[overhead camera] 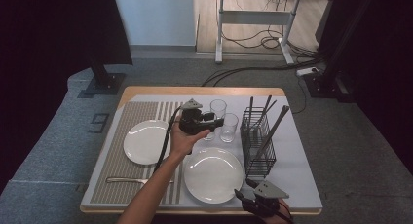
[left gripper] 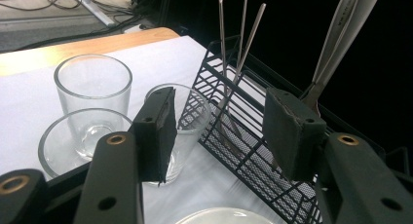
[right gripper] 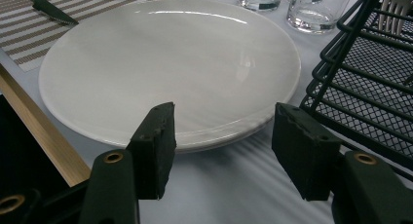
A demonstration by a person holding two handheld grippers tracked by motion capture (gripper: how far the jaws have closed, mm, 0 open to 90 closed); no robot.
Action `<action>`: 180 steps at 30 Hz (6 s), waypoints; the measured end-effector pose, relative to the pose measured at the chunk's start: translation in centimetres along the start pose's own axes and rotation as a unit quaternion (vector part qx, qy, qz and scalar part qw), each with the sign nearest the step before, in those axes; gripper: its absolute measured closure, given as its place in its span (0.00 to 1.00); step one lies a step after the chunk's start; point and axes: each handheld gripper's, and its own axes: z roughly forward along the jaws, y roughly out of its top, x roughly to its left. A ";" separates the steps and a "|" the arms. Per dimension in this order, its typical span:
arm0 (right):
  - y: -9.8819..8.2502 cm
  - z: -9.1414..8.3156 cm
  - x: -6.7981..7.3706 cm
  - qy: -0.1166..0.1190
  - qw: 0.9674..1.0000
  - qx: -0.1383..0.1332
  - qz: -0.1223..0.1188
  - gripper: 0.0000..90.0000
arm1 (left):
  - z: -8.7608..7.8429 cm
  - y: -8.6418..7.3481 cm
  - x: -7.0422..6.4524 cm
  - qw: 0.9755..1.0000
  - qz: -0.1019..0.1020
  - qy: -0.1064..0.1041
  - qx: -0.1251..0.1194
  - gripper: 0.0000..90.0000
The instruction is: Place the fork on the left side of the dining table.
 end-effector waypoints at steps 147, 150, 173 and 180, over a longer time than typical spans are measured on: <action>-0.6 -1.1 -0.2 -0.015 1.000 0.000 0.009 0.47 | 10.0 4.8 -1.6 0.998 0.037 -0.011 0.050 0.55; -0.6 -1.1 -0.2 -0.016 1.000 0.000 0.010 0.47 | 10.3 5.1 -1.6 0.998 0.039 -0.010 0.052 0.55; -0.7 -1.1 -0.2 -0.017 1.000 0.000 0.011 0.47 | 11.6 6.1 -1.1 0.997 0.039 -0.008 0.063 0.55; -0.7 -1.2 -0.2 -0.016 1.000 0.000 0.010 0.47 | 11.9 6.0 -1.1 0.997 0.039 -0.008 0.065 0.55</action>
